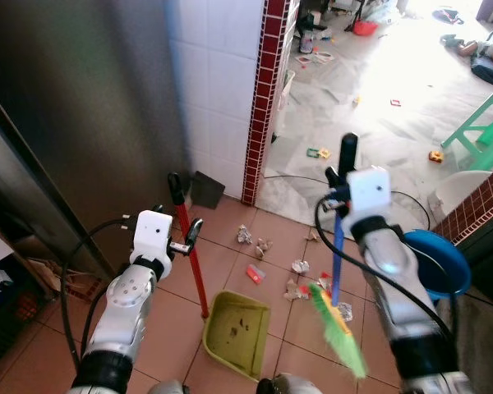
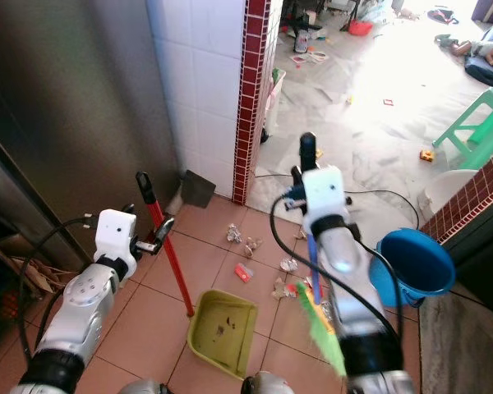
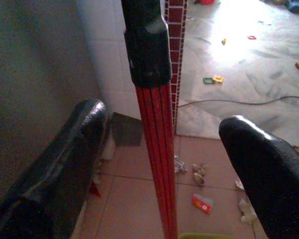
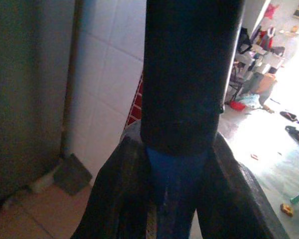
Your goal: Sweep floor
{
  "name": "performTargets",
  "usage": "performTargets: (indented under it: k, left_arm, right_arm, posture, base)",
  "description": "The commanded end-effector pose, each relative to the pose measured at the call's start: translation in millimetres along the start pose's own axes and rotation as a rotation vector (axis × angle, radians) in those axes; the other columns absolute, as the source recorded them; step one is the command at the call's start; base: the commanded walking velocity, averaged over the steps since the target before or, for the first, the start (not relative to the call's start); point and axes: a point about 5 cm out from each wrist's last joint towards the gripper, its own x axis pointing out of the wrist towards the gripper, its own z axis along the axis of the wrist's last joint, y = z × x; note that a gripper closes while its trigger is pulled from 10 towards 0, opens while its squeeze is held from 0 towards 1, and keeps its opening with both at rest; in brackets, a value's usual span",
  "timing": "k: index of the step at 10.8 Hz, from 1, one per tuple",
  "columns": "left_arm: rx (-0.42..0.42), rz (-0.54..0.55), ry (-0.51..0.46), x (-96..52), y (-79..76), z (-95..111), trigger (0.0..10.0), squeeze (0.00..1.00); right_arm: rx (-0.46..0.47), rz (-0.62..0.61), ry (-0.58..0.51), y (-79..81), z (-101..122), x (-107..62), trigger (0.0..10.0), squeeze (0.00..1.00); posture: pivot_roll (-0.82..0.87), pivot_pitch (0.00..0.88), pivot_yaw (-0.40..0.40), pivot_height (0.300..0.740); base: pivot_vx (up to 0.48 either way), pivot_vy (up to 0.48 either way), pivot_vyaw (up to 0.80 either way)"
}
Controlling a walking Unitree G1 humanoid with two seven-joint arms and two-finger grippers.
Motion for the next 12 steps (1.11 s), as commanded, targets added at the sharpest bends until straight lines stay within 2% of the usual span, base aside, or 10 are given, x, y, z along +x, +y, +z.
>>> performTargets:
  k: [1, 3, 6, 9, 12]
  left_arm:
    - [0.016, -0.002, -0.001, 2.0, -0.6, -0.6, 10.0, 0.0]
    - [0.031, 0.004, -0.005, 7.5, 0.6, -3.0, 10.0, 0.0]
    - [0.066, 0.015, -0.043, 16.0, 3.4, 1.6, 10.0, 0.0]
    - [0.104, 0.002, -0.079, 23.4, 0.5, 8.8, 10.0, 0.0]
    - [0.144, -0.045, -0.127, 30.6, -13.8, 18.5, 10.0, 0.0]
  right_arm:
    - [-0.04, 0.002, -0.036, -7.0, 11.3, -2.1, 10.0, 0.0]
    - [-0.051, 0.031, -0.003, -10.4, 11.6, -22.2, 10.0, 0.0]
    - [0.049, 0.158, 0.061, 3.8, 12.1, -56.3, 10.0, 0.0]
    - [0.066, 0.174, 0.09, 9.4, 13.1, -66.7, 10.0, 0.0]
    - [0.067, 0.177, 0.103, 8.8, 14.3, -66.8, 10.0, 0.0]
  posture:
    - [-0.12, 0.074, -0.089, 0.74]
    - [-0.15, 0.096, -0.098, 0.74]
    - [-0.17, 0.123, -0.101, 0.74]
    - [-0.17, 0.132, -0.097, 0.74]
    - [-0.17, 0.132, -0.096, 0.74]
  base:
    - [0.0, 0.0, 0.0]
    - [0.0, 0.0, 0.0]
    - [0.0, 0.0, 0.0]
    - [0.0, 0.0, 0.0]
    - [0.0, 0.0, 0.0]
